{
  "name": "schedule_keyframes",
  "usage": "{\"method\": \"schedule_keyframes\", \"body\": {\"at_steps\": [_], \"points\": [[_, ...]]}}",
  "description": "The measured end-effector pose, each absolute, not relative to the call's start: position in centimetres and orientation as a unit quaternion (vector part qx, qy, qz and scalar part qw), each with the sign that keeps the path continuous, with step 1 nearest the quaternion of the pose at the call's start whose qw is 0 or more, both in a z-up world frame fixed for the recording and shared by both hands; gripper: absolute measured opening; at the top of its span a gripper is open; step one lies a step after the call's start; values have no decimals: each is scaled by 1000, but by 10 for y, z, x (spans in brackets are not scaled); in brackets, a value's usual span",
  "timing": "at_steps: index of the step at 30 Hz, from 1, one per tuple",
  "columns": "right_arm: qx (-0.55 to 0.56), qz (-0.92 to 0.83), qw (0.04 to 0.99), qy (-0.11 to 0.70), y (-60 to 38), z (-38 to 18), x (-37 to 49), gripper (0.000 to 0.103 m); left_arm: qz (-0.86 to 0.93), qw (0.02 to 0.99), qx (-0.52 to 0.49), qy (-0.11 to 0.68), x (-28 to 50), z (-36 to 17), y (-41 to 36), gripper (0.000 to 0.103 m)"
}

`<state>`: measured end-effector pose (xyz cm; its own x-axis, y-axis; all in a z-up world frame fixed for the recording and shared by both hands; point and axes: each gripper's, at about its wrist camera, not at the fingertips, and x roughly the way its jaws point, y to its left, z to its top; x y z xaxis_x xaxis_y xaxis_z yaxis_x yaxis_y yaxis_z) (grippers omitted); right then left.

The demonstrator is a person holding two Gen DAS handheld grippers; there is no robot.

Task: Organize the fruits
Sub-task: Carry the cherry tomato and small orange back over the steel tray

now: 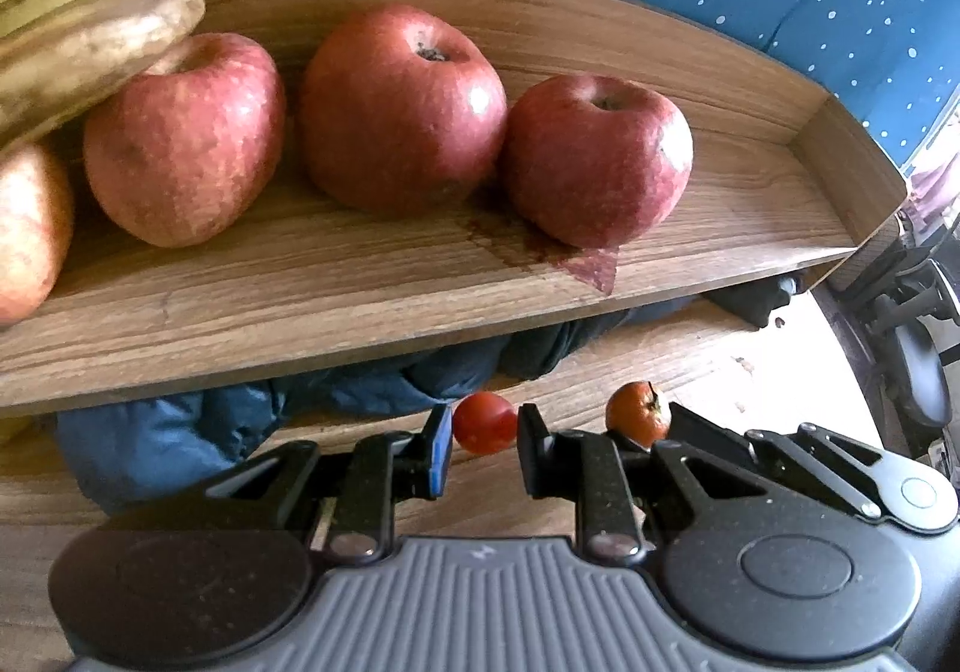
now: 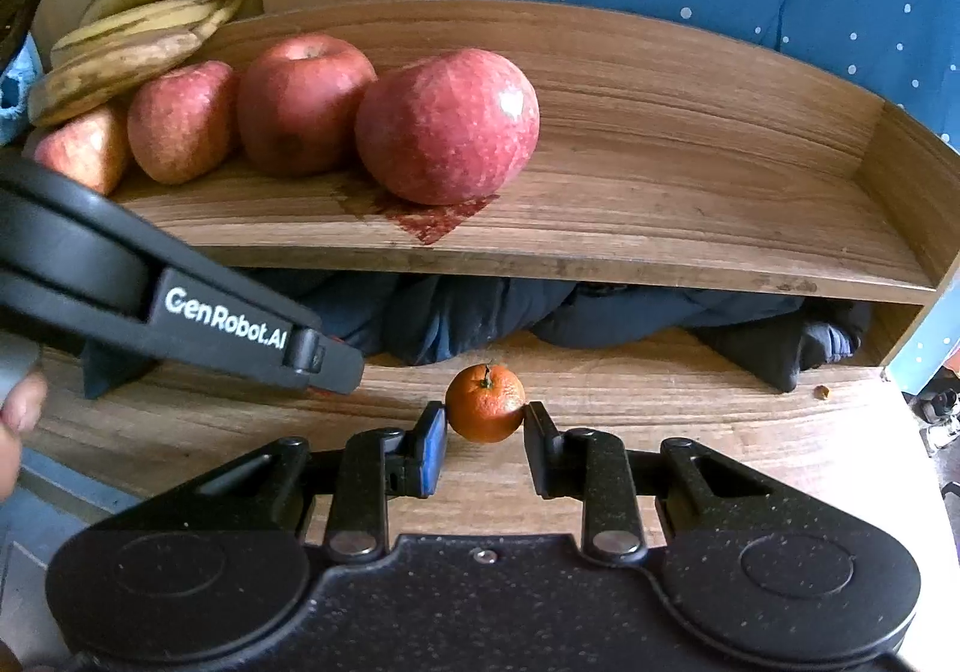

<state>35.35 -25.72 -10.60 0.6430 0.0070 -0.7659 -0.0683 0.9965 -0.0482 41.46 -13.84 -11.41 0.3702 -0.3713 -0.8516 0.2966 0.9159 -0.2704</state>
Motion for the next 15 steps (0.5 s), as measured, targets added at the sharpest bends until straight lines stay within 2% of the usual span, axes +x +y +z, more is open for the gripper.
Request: {"method": "schedule_keyframes", "body": {"at_steps": [15], "points": [[-34,43,917,396,-248,-81,322,29,-189,844,-37,500,382,-88,-125,25]]}}
